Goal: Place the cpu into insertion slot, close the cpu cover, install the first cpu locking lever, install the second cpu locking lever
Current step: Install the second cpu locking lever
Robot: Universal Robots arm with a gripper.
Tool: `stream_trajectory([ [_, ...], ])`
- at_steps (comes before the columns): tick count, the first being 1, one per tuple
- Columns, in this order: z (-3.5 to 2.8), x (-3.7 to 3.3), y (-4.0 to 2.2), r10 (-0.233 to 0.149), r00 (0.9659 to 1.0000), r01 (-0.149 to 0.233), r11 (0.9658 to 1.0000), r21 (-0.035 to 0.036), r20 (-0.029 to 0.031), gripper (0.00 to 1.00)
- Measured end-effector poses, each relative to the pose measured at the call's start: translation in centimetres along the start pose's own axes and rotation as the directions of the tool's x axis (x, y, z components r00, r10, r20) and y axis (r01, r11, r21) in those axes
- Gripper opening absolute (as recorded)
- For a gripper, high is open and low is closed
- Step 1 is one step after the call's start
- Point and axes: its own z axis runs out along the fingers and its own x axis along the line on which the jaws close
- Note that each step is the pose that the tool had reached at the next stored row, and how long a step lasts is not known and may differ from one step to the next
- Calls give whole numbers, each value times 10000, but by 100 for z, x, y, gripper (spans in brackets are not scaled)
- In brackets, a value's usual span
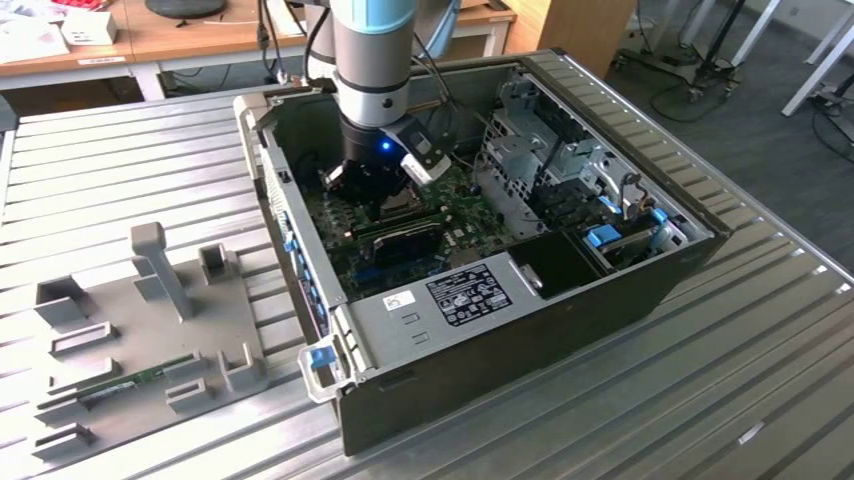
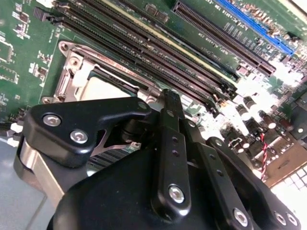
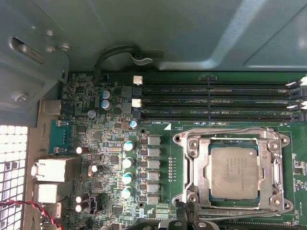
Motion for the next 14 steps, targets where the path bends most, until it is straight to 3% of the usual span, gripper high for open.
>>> stream_trajectory([
  [14,84,65,-4,1,10000,-1,10000,-24,2,10],
])
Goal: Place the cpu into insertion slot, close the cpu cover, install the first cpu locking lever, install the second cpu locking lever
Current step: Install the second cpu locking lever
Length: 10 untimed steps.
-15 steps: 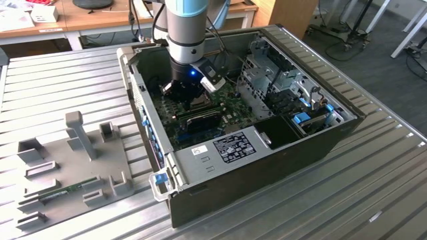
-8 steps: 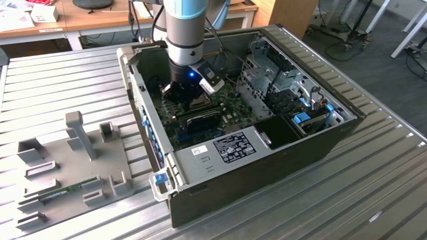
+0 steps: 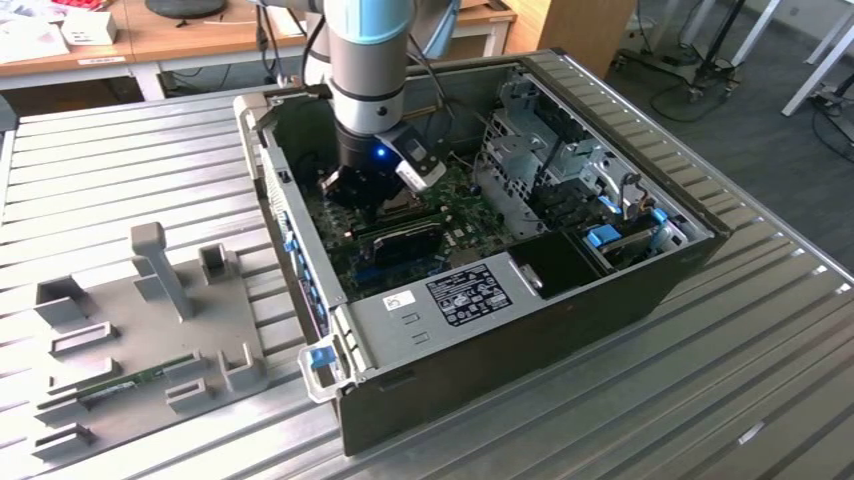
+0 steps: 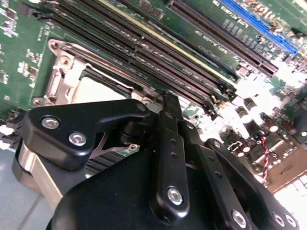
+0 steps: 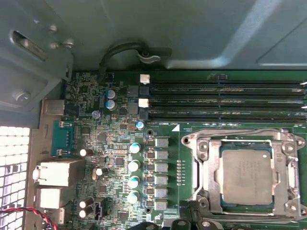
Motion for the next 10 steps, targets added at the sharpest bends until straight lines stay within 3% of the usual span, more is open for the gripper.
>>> stream_trajectory([
  [7,12,16,1,1,10000,-1,10000,-6,3,10],
  [10,-20,14,4,1,10000,-1,10000,-14,7,10],
])
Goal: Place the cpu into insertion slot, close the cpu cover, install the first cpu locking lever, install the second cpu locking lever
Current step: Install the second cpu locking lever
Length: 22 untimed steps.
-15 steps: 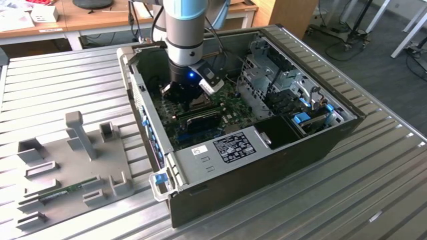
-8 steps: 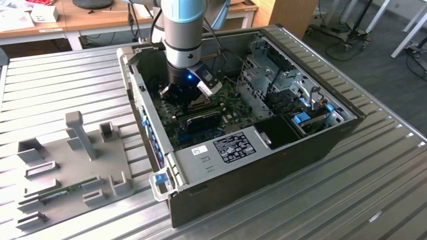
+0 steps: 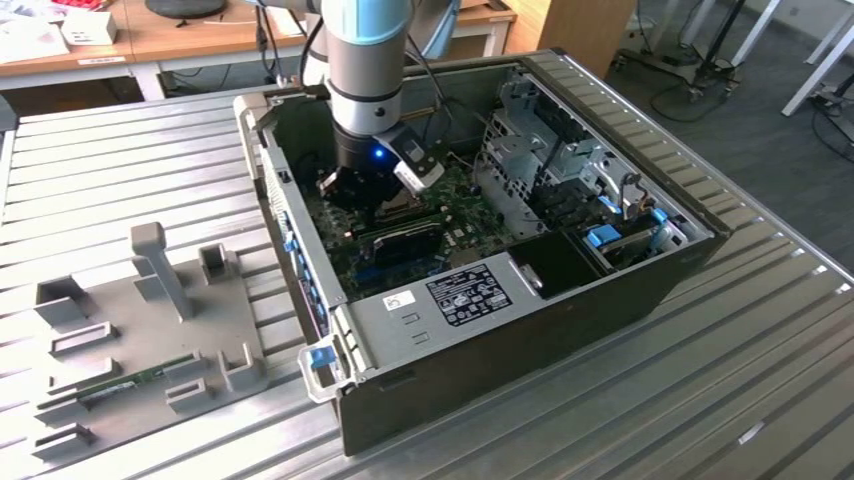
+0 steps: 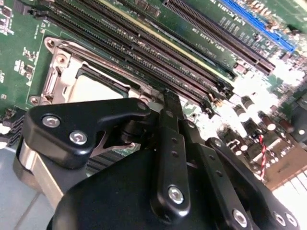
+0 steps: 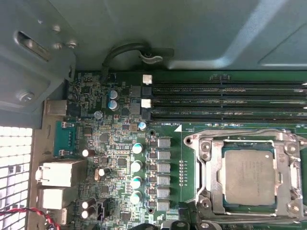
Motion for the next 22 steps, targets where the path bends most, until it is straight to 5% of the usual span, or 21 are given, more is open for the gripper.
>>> stream_trajectory([
  [5,-139,-4,6,0,10000,0,10000,9,-5,10],
  [11,-142,-24,6,-1,10000,1,10000,9,-5,10],
  [19,-129,-329,3,0,10000,0,10000,7,-12,10],
  [22,-127,-379,5,-1,10000,1,10000,9,-12,10],
])
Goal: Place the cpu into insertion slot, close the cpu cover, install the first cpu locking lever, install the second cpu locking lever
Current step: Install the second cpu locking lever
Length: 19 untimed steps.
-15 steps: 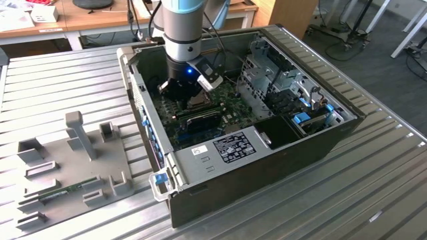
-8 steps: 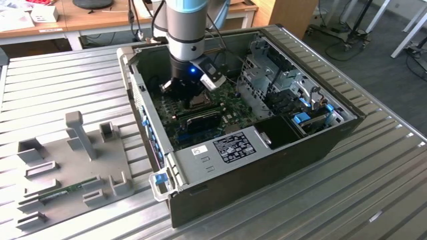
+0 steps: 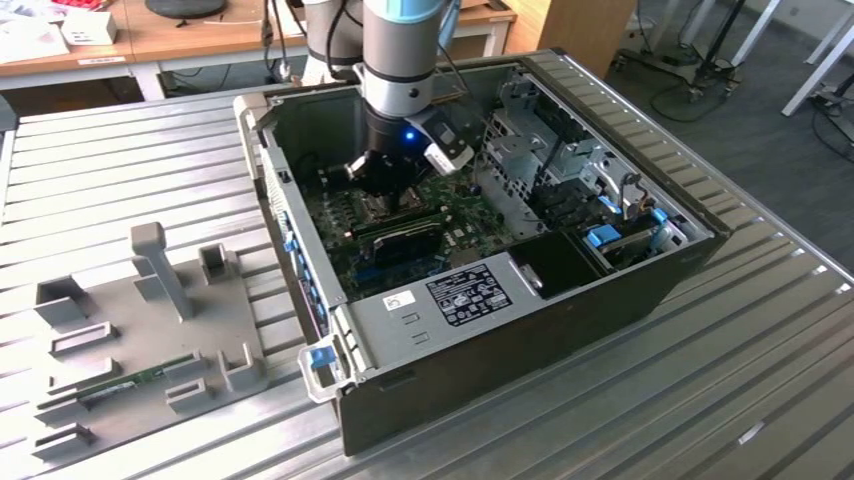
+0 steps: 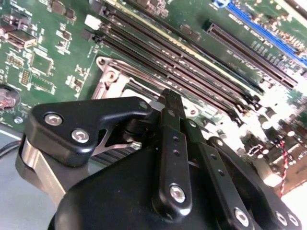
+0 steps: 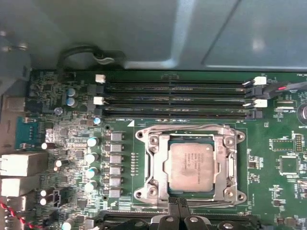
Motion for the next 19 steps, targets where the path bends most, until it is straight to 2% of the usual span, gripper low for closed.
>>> stream_trajectory([
  [2,1,-7,23,3,10000,-3,10000,-1,1,10],
  [6,-9,-11,123,0,10000,0,10000,0,0,10],
  [12,-37,-14,233,1,10000,-1,10000,0,1,10],
  [16,-37,-19,238,-1,10000,1,10000,0,0,10],
  [19,-34,-104,238,1,10000,-1,10000,-1,1,10],
])
